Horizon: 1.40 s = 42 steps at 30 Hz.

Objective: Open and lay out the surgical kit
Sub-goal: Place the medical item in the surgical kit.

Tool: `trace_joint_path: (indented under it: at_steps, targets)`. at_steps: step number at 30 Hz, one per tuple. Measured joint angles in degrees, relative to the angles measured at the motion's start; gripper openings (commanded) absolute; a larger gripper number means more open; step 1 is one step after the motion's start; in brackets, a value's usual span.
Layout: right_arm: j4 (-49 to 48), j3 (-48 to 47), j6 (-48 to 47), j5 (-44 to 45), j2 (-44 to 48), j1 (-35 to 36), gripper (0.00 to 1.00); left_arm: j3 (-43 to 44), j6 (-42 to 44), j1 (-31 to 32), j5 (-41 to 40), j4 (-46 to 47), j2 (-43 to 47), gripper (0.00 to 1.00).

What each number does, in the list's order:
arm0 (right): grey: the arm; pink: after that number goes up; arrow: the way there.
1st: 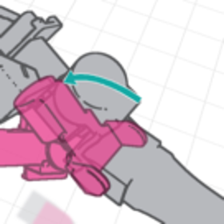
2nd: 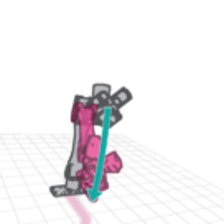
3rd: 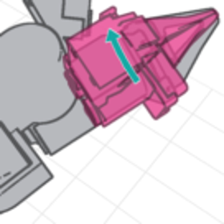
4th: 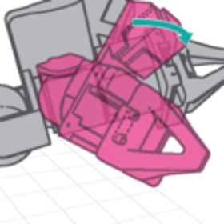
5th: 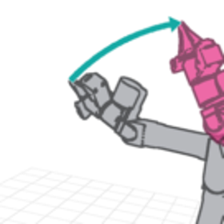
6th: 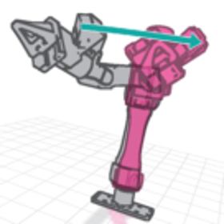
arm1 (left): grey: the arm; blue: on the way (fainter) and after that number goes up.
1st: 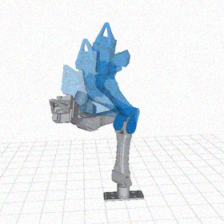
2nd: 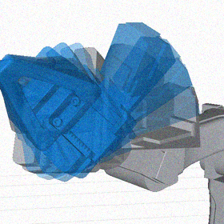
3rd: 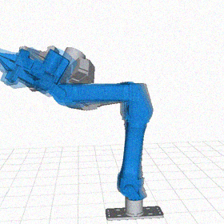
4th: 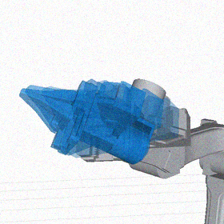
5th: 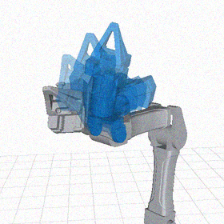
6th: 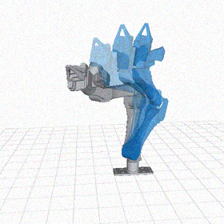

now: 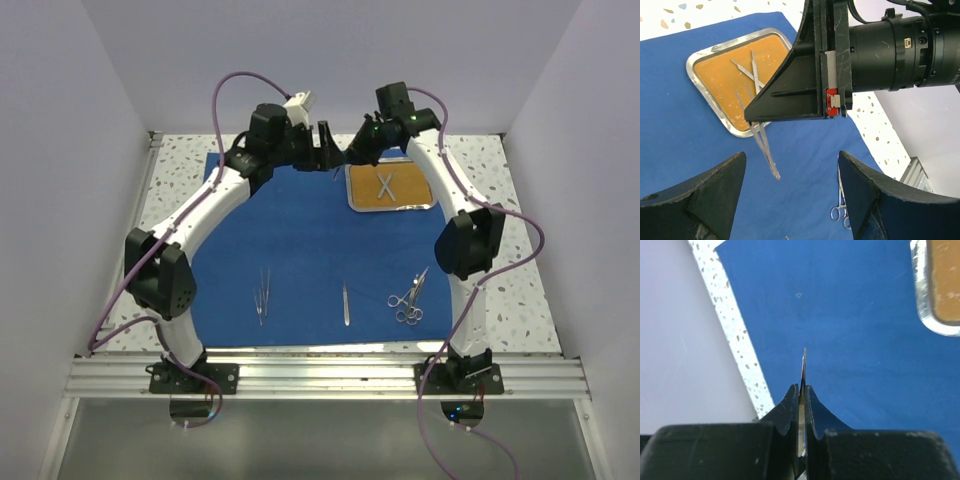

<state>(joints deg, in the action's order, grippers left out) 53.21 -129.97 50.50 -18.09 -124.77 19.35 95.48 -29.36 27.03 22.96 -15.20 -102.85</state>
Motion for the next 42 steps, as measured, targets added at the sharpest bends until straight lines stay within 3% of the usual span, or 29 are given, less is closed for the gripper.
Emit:
trace_joint_path:
  at_steps: [14, 19, 35, 39, 40, 42]
  targets:
    - [-0.6, -4.5, 7.0, -5.8, 0.0, 0.0, 0.00, -2.7, 0.0, 0.0, 1.3, 1.2, -0.9, 0.73]
    - [-0.8, -4.5, 8.5, -7.4, 0.0, 0.0, 0.00, -3.5, 0.0, 0.0, 1.3, 1.3, -1.1, 0.66]
    - [-0.2, -4.5, 8.4, -10.4, 0.0, 2.1, 0.00, -0.3, 0.0, 0.0, 1.4, 1.0, -3.8, 0.55]
    - [-0.4, -4.6, 7.2, -10.3, 0.0, 2.5, 0.00, 1.3, 0.0, -0.4, 2.2, -0.6, -4.4, 0.42]
    - [-0.4, -4.7, 6.9, -10.4, 0.0, 2.4, 0.00, 1.7, -0.1, -0.4, 2.2, -1.0, -4.8, 0.35]
    - [-0.3, -4.8, 6.3, -10.0, 0.0, 2.3, 0.00, 2.5, -0.4, -0.8, 2.4, -1.9, -5.5, 0.13]
